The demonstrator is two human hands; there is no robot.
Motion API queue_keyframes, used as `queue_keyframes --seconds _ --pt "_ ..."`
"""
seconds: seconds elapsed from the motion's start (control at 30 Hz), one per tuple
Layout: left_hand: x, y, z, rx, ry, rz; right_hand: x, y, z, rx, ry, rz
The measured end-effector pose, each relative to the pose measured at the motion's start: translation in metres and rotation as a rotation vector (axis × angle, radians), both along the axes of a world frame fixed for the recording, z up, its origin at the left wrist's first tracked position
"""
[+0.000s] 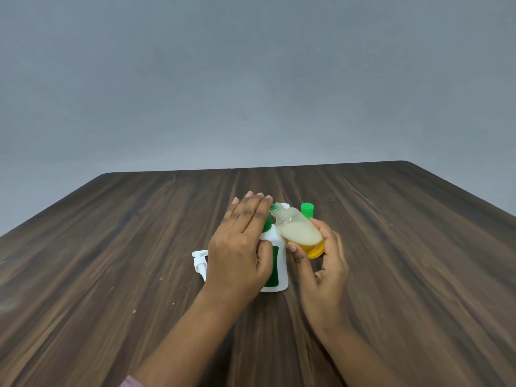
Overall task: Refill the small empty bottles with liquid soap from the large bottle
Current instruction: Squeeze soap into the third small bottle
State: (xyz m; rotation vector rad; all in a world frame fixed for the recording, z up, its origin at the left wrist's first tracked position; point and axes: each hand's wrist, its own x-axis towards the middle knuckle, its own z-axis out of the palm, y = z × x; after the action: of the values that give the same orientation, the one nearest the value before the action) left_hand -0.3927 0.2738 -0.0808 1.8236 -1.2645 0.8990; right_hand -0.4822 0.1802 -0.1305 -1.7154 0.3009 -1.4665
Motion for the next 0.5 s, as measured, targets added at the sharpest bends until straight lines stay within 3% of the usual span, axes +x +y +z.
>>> queue_keyframes --seconds 0.33,0.5 --pt "-0.006 0.003 0.02 0.042 -0.053 0.026 0.003 0.0 0.003 0.008 -0.018 0.012" --pt "-0.004 0.003 0.006 0.056 0.007 0.018 0.001 -0.001 0.0 -0.007 0.0 0.0"
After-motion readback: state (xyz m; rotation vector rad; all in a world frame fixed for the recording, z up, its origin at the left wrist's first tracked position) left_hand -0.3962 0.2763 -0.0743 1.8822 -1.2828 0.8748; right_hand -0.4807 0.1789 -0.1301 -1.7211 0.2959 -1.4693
